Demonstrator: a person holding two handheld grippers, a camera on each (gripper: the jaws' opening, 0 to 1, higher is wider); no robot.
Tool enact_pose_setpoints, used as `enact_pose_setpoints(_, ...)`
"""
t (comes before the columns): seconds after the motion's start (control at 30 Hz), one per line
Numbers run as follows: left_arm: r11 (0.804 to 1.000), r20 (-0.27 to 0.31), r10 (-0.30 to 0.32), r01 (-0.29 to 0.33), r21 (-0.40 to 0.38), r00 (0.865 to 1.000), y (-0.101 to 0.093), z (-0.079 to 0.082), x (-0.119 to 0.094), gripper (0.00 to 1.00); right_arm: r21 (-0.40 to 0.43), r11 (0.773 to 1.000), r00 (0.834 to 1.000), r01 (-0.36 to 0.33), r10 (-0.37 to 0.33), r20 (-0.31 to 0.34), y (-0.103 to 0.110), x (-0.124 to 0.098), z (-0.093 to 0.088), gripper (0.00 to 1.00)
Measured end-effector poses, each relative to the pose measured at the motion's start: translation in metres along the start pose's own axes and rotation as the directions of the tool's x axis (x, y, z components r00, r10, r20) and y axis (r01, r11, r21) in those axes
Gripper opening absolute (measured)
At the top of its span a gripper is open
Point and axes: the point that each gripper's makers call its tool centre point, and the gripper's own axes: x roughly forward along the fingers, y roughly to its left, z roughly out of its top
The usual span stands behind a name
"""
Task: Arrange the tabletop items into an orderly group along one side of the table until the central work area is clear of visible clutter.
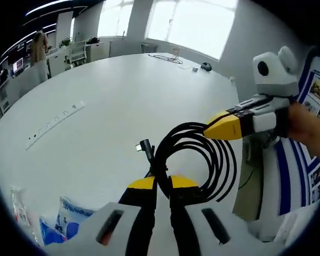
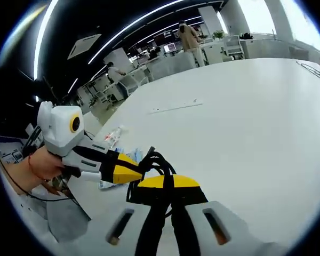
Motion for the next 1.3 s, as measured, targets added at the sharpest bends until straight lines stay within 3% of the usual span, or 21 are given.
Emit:
enact_pose_setpoints(0.67,0.997,-0.112,-0.024,0.015,-0.081,0.993,0.017,-0.02,0.068,0.05,0.078,0.996,0.995,0.052,-0.045,-0.087,-0.059,0.038,-0.033,0.0)
enact_pose_setpoints(1.3,0.991,-0.155,-0.036,0.016,-0.132,0.987,0.024,-0.035,0.097,0.05,0.118,0.99,0.988,0.082,-0.065,-0.139,-0.085,0.056,-0.053,0.0)
